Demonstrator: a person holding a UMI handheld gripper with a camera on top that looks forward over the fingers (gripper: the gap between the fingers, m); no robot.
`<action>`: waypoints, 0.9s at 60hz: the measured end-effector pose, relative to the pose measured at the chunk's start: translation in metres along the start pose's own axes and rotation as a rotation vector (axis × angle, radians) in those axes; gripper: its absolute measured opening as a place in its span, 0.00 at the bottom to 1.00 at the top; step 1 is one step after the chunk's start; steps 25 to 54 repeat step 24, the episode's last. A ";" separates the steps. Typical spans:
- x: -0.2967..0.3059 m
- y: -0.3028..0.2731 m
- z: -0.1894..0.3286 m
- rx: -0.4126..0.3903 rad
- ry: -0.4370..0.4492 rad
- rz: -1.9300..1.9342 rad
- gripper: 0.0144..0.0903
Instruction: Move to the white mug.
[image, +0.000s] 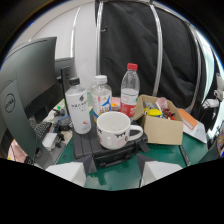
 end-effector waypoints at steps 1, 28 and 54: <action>0.000 0.000 0.002 -0.003 0.003 0.003 0.94; -0.015 0.004 0.023 -0.019 -0.013 0.005 0.94; -0.015 0.004 0.023 -0.019 -0.013 0.005 0.94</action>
